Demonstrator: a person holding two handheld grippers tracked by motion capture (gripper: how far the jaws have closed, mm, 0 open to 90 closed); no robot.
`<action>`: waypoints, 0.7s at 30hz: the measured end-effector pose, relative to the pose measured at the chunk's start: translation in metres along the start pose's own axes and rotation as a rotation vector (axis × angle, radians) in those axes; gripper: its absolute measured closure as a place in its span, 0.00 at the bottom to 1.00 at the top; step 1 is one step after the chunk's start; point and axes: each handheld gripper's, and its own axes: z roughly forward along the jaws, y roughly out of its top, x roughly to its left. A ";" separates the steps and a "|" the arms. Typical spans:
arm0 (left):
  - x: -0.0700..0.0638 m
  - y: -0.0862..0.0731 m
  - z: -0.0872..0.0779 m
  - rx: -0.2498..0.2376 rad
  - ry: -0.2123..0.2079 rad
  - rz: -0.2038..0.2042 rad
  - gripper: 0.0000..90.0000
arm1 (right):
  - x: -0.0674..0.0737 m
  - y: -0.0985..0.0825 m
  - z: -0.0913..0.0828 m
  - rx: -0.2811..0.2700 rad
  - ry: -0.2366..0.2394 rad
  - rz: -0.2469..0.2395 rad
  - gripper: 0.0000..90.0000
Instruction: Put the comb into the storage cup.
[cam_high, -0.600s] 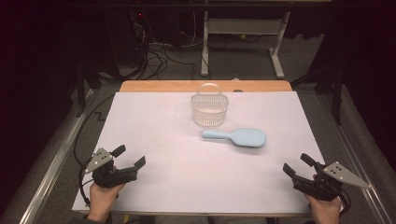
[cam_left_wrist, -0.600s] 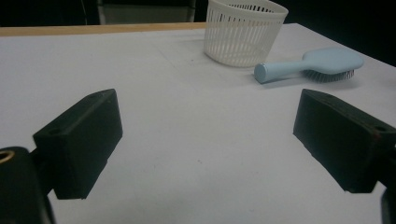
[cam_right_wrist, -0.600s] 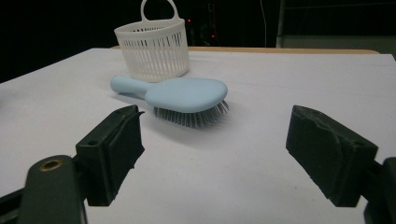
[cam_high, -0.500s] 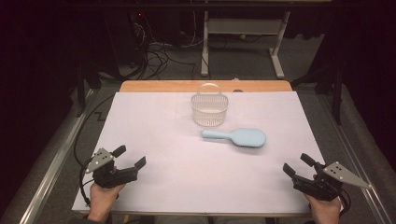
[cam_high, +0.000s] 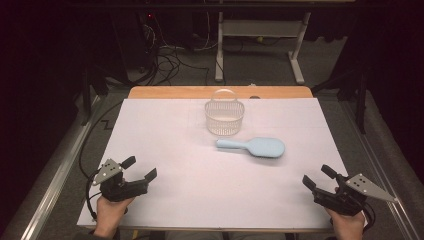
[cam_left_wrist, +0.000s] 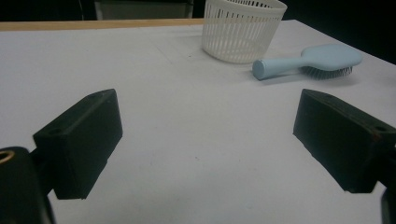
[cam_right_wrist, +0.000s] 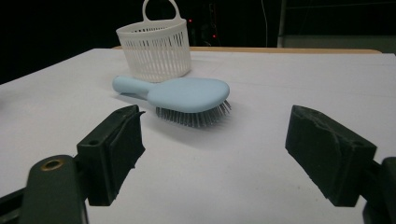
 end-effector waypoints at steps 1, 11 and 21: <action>0.000 0.000 0.000 -0.001 0.000 0.000 0.08 | 0.000 0.000 0.000 0.000 0.000 0.000 0.21; 0.000 0.000 0.001 0.006 -0.005 0.010 0.08 | 0.002 0.000 0.001 0.006 -0.004 -0.007 0.21; 0.000 0.000 0.002 0.006 -0.006 0.004 0.08 | 0.004 0.001 0.003 0.010 0.018 -0.029 0.21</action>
